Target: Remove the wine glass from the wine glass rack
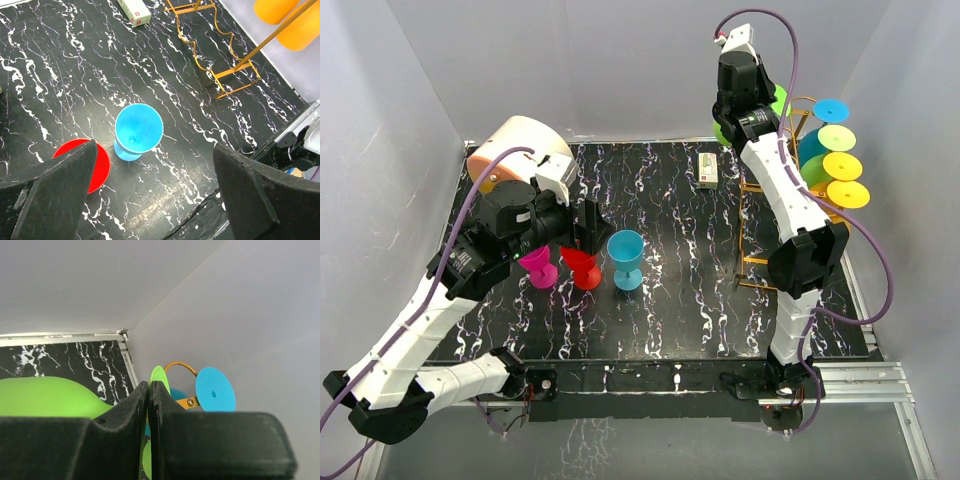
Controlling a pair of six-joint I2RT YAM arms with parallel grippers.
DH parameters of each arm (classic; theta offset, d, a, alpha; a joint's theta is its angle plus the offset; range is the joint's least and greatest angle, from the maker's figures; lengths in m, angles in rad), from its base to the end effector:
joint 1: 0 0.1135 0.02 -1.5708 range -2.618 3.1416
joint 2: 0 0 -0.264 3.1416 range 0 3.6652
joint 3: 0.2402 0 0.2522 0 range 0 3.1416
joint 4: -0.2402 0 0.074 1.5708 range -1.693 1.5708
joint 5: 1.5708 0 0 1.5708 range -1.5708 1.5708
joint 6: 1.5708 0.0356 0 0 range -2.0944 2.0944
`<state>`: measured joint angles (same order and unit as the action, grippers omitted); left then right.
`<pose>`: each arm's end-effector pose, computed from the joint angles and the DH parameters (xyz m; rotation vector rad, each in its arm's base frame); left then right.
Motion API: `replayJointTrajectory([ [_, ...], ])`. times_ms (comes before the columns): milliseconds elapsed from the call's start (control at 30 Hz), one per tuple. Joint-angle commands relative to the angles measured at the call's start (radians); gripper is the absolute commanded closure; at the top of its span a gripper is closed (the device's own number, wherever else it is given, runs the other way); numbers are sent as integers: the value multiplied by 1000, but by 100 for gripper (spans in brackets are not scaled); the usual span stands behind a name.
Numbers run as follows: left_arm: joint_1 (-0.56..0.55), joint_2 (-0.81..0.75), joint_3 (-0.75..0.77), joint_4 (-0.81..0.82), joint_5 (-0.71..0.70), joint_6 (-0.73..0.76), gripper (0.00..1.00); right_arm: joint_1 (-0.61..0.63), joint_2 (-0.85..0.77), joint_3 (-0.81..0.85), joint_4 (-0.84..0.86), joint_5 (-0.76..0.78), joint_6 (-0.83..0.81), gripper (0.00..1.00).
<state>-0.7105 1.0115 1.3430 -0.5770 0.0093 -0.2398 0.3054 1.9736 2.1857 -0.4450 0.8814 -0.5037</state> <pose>0.1501 -0.1296 0.4471 0.4426 1.8166 -0.6752 0.4321 0.1074 0.4443 -0.0863 1.8095 -0.9295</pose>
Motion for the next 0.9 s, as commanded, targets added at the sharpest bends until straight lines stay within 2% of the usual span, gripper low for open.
replayJointTrajectory([
  [0, -4, -15, 35, 2, 19, -23, 1, 12, -52, 82, 16, -40, 56, 95],
  [233, -4, -7, 59, 13, 23, -65, 1, 39, -97, 144, -107, -162, 219, 100],
  [367, -4, -13, 80, 42, 22, -125, 1, 44, -166, 159, -183, -347, 409, 100],
  [600, -4, -64, 85, 118, -12, -287, 1, 44, -461, -165, -34, -758, 722, 100],
  [800, -4, -117, 61, 206, -15, -467, 2, 43, -667, -473, 175, -1038, 880, 100],
  [867, -4, -124, 54, 235, -1, -511, 3, 43, -706, -524, 209, -1098, 914, 100],
])
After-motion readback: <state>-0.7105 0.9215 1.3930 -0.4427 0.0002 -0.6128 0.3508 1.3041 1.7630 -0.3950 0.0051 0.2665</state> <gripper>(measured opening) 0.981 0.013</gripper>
